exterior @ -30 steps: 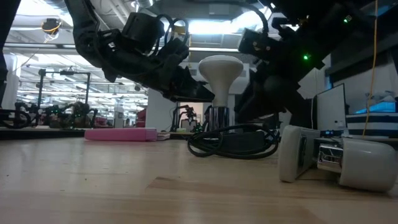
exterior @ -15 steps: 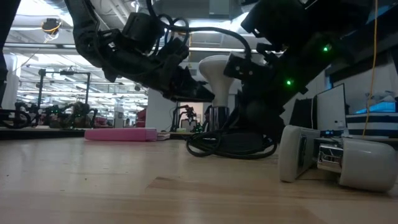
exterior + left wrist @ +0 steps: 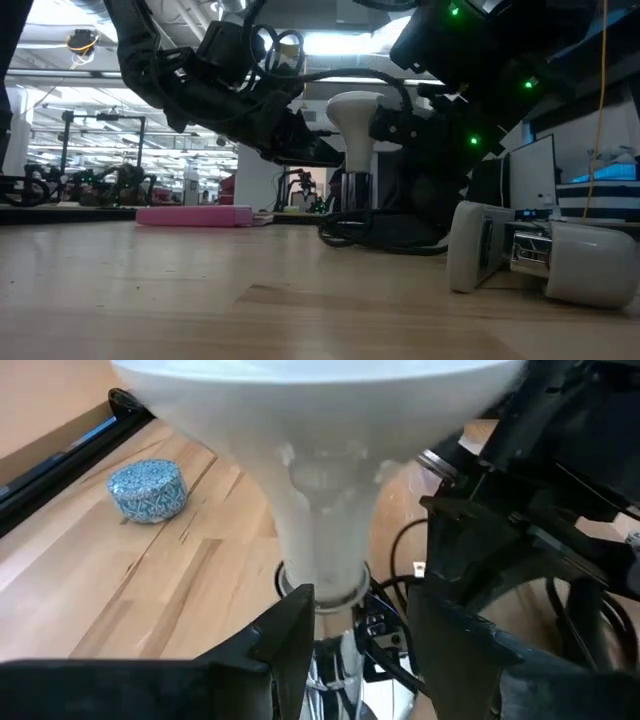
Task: Screw lightbulb
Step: Insert light bulb into the lamp
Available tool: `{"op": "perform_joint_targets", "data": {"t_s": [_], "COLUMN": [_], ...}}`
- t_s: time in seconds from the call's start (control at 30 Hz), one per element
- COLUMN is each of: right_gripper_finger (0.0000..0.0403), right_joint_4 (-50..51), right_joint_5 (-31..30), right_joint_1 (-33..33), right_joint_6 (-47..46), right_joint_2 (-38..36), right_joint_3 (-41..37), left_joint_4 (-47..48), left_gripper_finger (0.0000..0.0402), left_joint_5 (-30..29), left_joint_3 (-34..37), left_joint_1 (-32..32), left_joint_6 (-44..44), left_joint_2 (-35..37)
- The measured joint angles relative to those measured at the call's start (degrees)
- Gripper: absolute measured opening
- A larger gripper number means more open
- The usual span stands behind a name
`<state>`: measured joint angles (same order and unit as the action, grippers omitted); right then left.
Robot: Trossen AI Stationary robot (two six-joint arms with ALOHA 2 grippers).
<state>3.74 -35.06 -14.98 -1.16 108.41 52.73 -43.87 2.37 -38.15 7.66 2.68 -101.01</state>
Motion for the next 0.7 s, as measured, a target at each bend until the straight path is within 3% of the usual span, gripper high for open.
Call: {"op": "perform_joint_targets", "data": {"t_s": [0.2, 0.53, 0.7], "right_gripper_finger": [0.0005, 0.0017, 0.0013], "right_joint_4": [2.54, 2.09, 1.68], "right_joint_5": [-2.8, -1.75, -1.37], "right_joint_1": [-0.02, 0.02, 0.02], "right_joint_6": [0.01, 0.01, 0.01], "right_joint_2": [-0.01, 0.04, 0.08], "right_joint_3": [-0.07, -0.11, -0.13], "left_joint_4": [-0.01, -0.27, -0.21], "left_gripper_finger": [0.0153, 0.0153, 0.0153], "left_joint_5": [-0.01, -0.1, -4.46], "left_joint_3": [0.0, 0.0, 0.0], "left_joint_1": [0.0, 0.0, -0.02], "left_joint_6": [0.15, -4.33, -4.54], "left_joint_2": [0.0, 0.0, 0.0]}}
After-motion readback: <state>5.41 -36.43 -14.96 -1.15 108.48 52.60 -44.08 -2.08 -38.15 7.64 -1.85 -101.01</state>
